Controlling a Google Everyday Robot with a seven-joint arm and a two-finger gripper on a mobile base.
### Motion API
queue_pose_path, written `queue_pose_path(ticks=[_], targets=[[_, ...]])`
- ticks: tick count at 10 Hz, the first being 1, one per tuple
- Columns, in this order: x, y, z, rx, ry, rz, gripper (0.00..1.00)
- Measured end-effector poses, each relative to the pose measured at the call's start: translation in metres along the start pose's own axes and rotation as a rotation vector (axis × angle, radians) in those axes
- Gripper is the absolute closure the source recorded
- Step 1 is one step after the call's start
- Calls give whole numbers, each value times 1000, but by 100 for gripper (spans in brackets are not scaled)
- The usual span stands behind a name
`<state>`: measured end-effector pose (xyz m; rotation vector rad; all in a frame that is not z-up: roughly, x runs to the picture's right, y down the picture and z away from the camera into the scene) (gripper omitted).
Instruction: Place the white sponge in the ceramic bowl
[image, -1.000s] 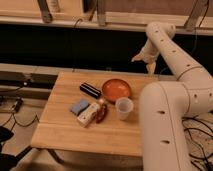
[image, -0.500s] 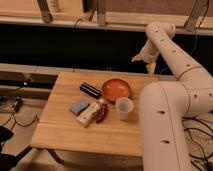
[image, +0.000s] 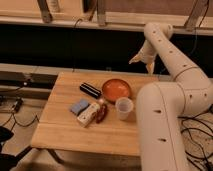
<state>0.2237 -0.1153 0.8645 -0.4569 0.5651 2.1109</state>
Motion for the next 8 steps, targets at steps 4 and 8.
queue_pose_path(ticks=[4, 8], targets=[[0, 9, -20, 22, 0, -334, 20], [3, 12, -22, 41, 5, -400, 20]])
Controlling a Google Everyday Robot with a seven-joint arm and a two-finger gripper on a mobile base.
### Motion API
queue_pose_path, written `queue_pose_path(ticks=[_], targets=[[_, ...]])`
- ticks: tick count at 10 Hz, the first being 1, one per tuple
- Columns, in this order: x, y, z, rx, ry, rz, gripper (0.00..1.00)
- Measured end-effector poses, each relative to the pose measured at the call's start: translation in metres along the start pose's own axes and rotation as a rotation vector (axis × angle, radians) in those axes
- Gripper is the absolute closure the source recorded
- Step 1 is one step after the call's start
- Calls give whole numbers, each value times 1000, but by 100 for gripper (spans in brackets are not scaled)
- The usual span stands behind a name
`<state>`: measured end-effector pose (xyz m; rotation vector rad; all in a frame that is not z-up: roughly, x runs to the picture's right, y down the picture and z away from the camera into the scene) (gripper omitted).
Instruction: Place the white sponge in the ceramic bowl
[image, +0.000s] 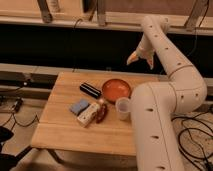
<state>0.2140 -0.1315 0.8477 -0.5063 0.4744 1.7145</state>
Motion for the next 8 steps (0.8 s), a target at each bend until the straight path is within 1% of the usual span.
queue_pose_path(ticks=[2, 3, 4, 5, 6, 7, 8], targets=[[9, 23, 8, 49, 25, -43, 20], [17, 41, 13, 71, 38, -51, 20], [26, 58, 17, 88, 41, -43, 20], [34, 77, 20, 99, 29, -18, 20], [42, 98, 24, 96, 7, 18, 20], [52, 125, 30, 78, -34, 80, 20], [61, 144, 35, 60, -52, 120, 20]])
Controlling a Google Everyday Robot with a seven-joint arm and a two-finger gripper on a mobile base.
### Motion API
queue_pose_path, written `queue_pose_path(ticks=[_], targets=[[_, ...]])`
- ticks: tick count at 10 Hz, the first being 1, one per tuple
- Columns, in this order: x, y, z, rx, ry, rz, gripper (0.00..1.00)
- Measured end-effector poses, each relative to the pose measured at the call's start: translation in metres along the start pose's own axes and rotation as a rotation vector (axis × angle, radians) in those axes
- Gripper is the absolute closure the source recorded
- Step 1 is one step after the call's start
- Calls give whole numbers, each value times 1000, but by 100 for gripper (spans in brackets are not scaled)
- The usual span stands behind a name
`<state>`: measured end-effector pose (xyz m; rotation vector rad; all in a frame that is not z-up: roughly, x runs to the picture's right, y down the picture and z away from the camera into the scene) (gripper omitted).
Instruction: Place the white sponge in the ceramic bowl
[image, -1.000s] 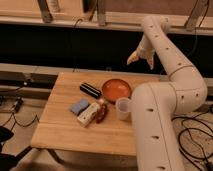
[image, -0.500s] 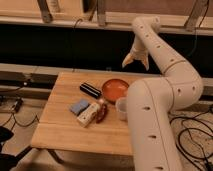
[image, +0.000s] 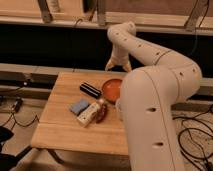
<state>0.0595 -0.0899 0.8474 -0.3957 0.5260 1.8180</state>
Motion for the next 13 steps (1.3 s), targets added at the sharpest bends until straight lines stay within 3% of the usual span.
queue_pose_path(ticks=[3, 7, 8, 10, 12, 13], targets=[[47, 49, 11, -64, -3, 88, 20], [57, 58, 12, -76, -3, 101, 20], [65, 63, 13, -83, 10, 84, 20], [108, 98, 16, -117, 56, -20, 20], [131, 111, 28, -120, 83, -45, 20], [139, 115, 39, -117, 106, -22, 20]])
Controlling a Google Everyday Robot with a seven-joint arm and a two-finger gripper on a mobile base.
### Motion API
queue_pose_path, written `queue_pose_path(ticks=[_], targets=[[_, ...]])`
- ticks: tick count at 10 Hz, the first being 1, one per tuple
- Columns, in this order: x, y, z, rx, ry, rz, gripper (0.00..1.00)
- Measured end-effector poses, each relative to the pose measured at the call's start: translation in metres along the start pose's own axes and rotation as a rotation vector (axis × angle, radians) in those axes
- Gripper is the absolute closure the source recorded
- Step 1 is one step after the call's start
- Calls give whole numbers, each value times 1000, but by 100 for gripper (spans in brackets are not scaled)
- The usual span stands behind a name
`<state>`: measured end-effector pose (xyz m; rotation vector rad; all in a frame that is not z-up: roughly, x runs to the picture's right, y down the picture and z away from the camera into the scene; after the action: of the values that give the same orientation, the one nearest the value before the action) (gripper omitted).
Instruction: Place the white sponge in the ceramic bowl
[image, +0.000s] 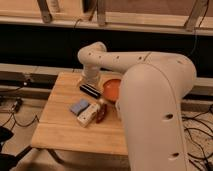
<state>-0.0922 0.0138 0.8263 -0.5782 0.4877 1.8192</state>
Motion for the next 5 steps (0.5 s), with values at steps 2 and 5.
queue_pose_path(ticks=[2, 5], targets=[[9, 6, 22, -5, 42, 92, 20], [10, 8, 39, -9, 65, 294, 20]])
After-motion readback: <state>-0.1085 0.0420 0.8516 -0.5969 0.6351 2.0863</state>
